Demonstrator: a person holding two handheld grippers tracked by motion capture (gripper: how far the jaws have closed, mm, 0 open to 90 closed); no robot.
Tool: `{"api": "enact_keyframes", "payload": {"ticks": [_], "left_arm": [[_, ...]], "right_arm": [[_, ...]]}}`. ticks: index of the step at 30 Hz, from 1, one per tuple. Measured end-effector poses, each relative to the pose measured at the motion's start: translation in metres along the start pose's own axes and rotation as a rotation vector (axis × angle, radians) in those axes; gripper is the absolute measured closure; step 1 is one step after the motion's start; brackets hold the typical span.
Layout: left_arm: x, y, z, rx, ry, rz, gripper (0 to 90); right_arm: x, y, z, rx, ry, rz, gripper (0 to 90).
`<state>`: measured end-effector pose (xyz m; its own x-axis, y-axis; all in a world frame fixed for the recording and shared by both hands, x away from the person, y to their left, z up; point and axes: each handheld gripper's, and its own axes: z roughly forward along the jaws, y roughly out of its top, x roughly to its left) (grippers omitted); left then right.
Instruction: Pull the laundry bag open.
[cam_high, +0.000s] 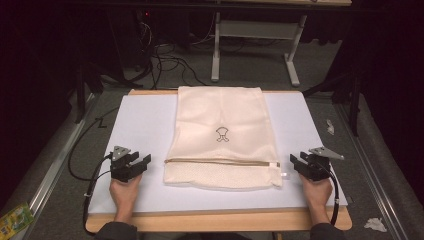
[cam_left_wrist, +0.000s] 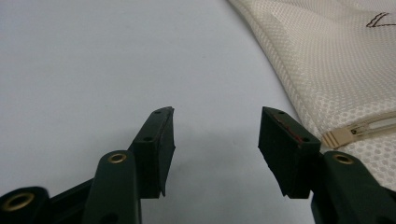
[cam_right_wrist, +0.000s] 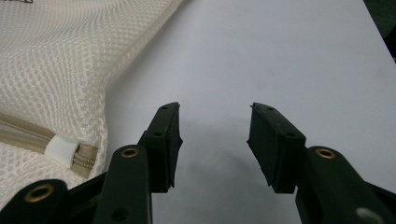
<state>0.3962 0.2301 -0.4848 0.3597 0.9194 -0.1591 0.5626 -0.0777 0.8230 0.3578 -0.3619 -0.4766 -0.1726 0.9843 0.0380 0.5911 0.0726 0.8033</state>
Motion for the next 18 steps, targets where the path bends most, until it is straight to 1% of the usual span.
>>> {"api": "enact_keyframes", "payload": {"ticks": [3,18], "left_arm": [[0.0001,0.0000,0.0003,0.005,0.000,-0.001,45.4],[0.0000,0.0000,0.0010,0.012,-0.004,-0.001,44.9]], "right_arm": [[-0.0015,-0.0002,-0.0002,-0.003,0.001,0.020,53.5],[-0.0027,0.0000,0.0008,0.004,0.009,0.025,52.9]]}}
